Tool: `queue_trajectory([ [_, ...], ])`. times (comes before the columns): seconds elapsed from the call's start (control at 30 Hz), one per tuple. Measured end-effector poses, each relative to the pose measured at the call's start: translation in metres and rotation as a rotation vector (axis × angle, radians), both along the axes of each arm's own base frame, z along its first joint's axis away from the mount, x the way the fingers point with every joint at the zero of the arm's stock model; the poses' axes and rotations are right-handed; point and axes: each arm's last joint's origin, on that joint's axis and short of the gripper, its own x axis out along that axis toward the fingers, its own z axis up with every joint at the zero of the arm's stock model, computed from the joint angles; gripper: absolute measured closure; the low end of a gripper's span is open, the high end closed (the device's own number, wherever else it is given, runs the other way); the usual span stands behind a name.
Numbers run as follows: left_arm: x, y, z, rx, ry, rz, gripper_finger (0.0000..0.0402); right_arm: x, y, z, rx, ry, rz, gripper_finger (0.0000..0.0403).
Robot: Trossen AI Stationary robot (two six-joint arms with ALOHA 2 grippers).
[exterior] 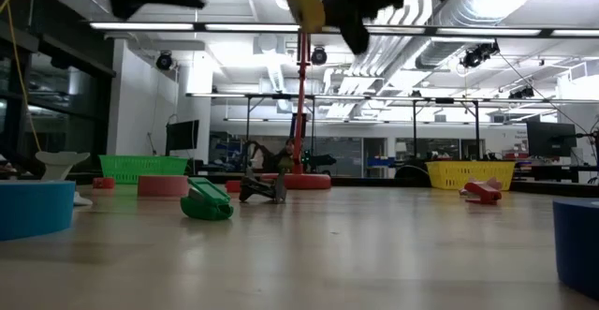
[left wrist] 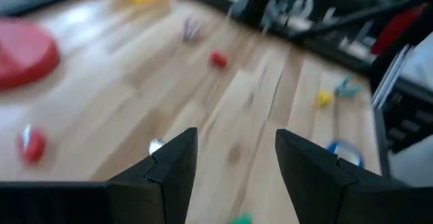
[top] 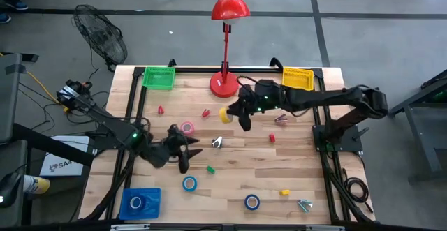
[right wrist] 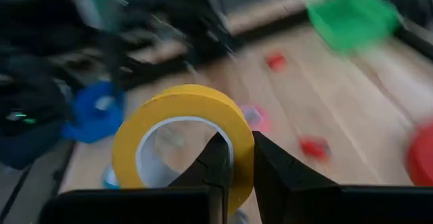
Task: Pick and place Stapler, Stapler remover, tape
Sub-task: Put the yellow tape into the blue basket
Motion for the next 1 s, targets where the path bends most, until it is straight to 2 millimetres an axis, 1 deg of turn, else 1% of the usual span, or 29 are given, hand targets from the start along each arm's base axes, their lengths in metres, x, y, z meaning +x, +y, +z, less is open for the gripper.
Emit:
queue_trajectory([
  [0.07, 0.008, 0.007, 0.007, 0.027, -0.047, -0.018, 0.0204, 0.000, 0.010, 0.010, -0.030, -0.075, 0.035, 0.0372],
  [0.13, 0.016, 0.015, 0.014, 0.051, -0.101, -0.035, 0.0204, 0.000, 0.017, 0.016, -0.056, -0.121, 0.049, 0.0372],
  [0.27, 0.027, 0.031, 0.026, 0.095, -0.195, -0.082, 0.0204, 0.001, 0.029, 0.018, -0.094, -0.153, 0.049, 0.0372],
  [0.47, 0.036, 0.047, 0.038, 0.130, -0.302, -0.133, 0.0204, 0.003, 0.042, 0.023, -0.143, -0.201, 0.034, 0.0372],
  [0.67, 0.039, 0.055, 0.041, 0.125, -0.325, -0.179, 0.0204, 0.003, 0.048, 0.027, -0.156, -0.245, 0.004, 0.0372],
  [0.83, 0.039, 0.056, 0.044, 0.137, -0.362, -0.185, 0.0204, 0.005, 0.048, 0.028, -0.155, -0.273, -0.006, 0.0372],
  [1.0, 0.039, 0.056, 0.049, 0.165, -0.408, -0.198, 0.0204, 0.010, 0.048, 0.025, -0.146, -0.286, -0.019, 0.0372],
])
